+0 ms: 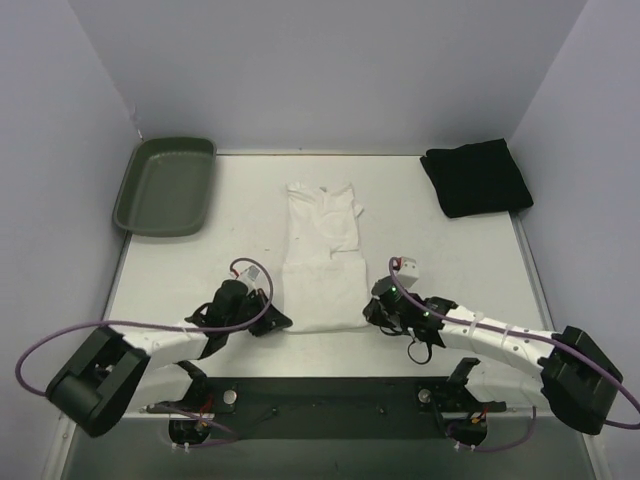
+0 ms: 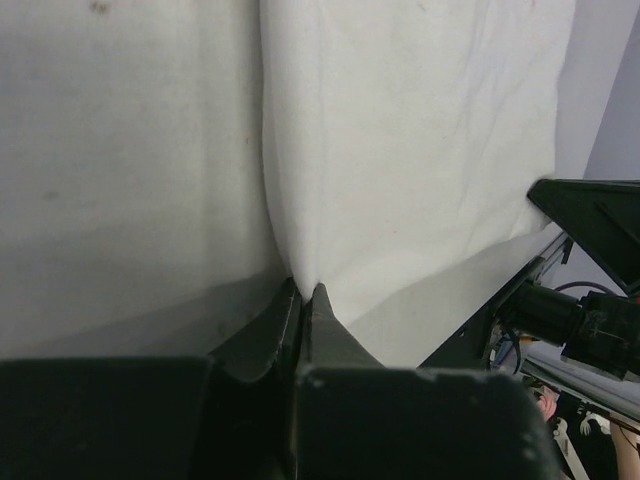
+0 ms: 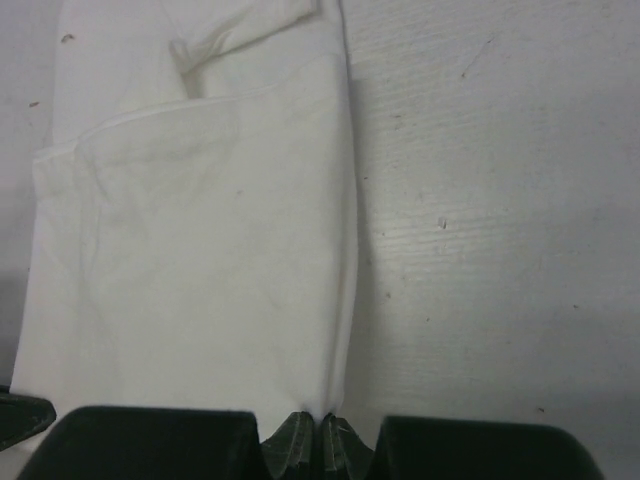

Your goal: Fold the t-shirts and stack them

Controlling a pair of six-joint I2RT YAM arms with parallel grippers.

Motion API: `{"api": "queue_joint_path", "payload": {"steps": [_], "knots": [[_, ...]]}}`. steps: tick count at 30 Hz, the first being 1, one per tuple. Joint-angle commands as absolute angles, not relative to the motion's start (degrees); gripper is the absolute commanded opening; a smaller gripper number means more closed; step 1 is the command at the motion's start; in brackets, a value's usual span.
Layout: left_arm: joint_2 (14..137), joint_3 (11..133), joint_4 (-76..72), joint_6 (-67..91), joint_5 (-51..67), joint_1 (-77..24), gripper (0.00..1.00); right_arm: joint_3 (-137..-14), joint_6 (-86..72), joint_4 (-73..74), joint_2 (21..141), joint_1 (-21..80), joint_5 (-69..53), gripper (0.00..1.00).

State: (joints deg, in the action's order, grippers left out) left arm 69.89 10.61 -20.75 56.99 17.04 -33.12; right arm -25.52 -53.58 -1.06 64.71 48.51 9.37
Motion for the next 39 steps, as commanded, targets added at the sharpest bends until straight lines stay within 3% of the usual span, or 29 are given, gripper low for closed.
{"api": "queue_joint_path", "payload": {"steps": [1,6,11,16,28,39], "knots": [[54.26,10.63,-4.87,58.27,12.4,-36.03,0.0,-25.75,-57.13,7.2,60.21,54.66,19.15,0.0],[40.97,20.19,14.29,54.15,8.35,-36.21,0.0,-32.5,-55.47,12.64,57.92,58.53,23.19,0.0],[42.09,28.91,17.84,51.68,7.47,-36.21,0.0,-39.19,-51.86,14.77,57.65,59.5,26.62,0.0],[49.12,34.09,15.04,49.49,6.33,-35.51,0.0,-48.4,-45.72,15.38,61.43,56.53,27.51,0.0],[69.67,43.23,1.15,49.31,16.69,-23.21,0.0,-62.83,-38.32,10.37,79.87,37.28,11.26,0.0],[87.09,57.65,-4.04,50.27,19.95,-20.13,0.0,-76.36,-36.92,9.32,93.07,30.77,5.19,0.0]]}}
